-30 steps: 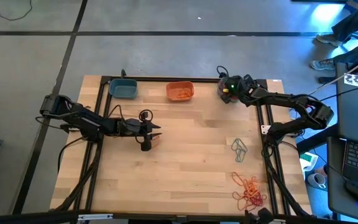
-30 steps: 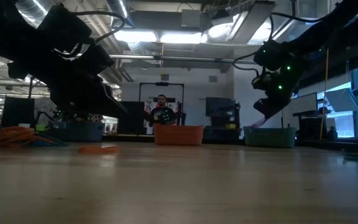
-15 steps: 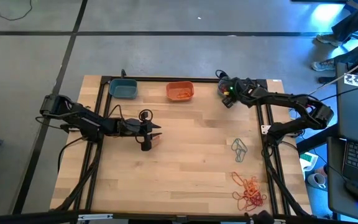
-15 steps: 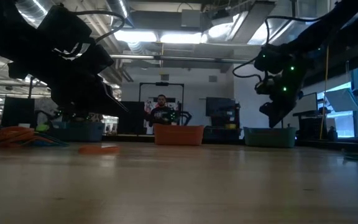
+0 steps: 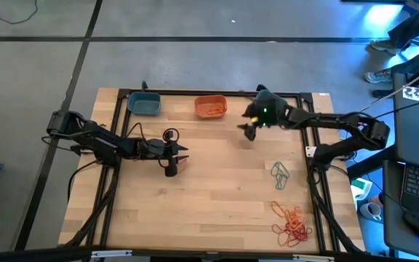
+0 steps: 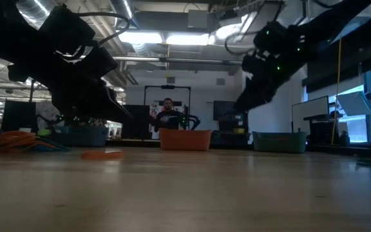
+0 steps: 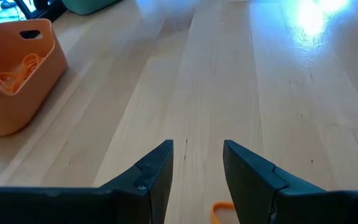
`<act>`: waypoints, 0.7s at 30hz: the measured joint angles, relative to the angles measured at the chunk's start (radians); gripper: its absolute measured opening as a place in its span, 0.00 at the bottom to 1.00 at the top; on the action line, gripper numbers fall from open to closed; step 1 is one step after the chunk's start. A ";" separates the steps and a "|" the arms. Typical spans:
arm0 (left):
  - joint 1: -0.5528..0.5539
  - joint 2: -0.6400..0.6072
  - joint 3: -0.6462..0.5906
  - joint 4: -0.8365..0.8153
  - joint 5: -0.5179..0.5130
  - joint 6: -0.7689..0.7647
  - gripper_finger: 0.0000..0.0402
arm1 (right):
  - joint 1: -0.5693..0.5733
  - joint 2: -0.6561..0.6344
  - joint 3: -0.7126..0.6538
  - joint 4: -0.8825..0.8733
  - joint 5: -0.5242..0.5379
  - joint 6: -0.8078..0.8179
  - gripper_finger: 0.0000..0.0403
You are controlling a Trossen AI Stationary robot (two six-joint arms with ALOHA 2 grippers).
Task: Sort rubber bands into baskets
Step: Put the orange rubber band into the orange bin
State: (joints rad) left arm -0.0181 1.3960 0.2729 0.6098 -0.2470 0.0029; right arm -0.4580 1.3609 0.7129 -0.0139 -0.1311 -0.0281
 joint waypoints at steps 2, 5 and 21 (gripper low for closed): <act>-0.002 0.000 0.000 -0.004 0.000 -0.007 0.34 | 0.066 0.000 -0.026 0.080 -0.001 -0.004 0.67; -0.002 0.000 0.000 -0.027 0.000 -0.023 0.34 | 0.163 0.013 -0.064 0.171 -0.001 -0.005 0.66; -0.002 0.000 0.001 -0.129 0.002 -0.080 0.34 | 0.468 0.257 -0.106 0.505 0.043 0.033 0.66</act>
State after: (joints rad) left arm -0.0200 1.3958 0.2737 0.4809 -0.2455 -0.0775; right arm 0.0100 1.6183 0.6067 0.4912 -0.0884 0.0046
